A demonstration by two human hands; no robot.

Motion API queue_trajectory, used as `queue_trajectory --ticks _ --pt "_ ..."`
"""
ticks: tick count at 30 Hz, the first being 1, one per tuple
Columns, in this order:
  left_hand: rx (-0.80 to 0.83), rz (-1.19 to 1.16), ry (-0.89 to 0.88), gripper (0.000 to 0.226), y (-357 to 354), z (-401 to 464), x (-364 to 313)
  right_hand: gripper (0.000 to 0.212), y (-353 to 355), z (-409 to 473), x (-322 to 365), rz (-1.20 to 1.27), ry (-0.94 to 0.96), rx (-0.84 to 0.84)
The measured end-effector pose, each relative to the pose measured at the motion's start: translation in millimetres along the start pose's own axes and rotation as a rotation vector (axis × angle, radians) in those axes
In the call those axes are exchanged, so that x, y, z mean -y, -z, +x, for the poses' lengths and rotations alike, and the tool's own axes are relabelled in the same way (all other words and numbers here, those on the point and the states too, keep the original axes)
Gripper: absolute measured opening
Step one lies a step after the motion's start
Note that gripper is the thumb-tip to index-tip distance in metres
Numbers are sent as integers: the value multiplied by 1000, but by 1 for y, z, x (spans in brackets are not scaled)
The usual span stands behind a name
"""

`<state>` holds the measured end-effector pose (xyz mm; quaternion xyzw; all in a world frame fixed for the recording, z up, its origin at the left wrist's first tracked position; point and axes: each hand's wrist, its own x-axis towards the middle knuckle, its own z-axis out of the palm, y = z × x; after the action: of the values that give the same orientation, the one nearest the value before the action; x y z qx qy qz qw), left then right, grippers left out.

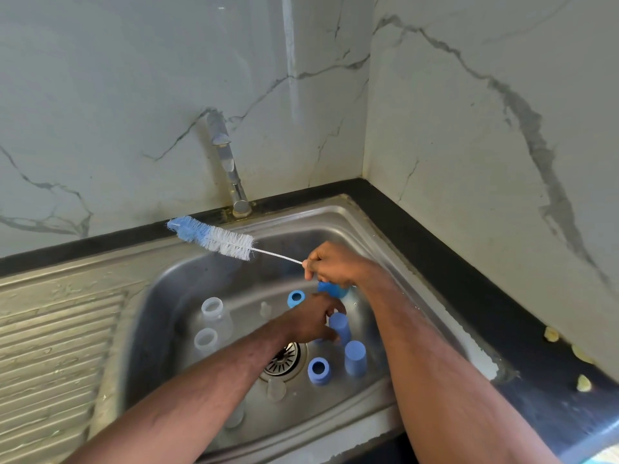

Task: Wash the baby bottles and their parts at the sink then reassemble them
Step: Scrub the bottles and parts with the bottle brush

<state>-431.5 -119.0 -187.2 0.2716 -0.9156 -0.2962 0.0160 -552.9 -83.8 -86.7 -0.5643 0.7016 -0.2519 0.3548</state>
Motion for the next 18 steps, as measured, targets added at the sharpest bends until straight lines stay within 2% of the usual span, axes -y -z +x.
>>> queue_trajectory --ticks 3,6,10,13,15,18 --pt "-85 -105 45 40 6 -3 2 23 1 -1 0 5 5 1" --pt "-274 -294 132 33 28 -20 12 29 0 -3 -1 14 65 -26" --pt "-604 -937 247 14 69 -72 30 21 -6 -4 6 79 206 -75" --pt "-859 -1360 308 17 99 -121 52 17 -14 -3 9 102 285 -76" --pt "-1009 -1521 268 21 118 -153 69 12 -22 1 9 63 317 -76" --pt "-1251 -1591 202 19 143 -188 86 16 -30 8 5 56 354 -120"
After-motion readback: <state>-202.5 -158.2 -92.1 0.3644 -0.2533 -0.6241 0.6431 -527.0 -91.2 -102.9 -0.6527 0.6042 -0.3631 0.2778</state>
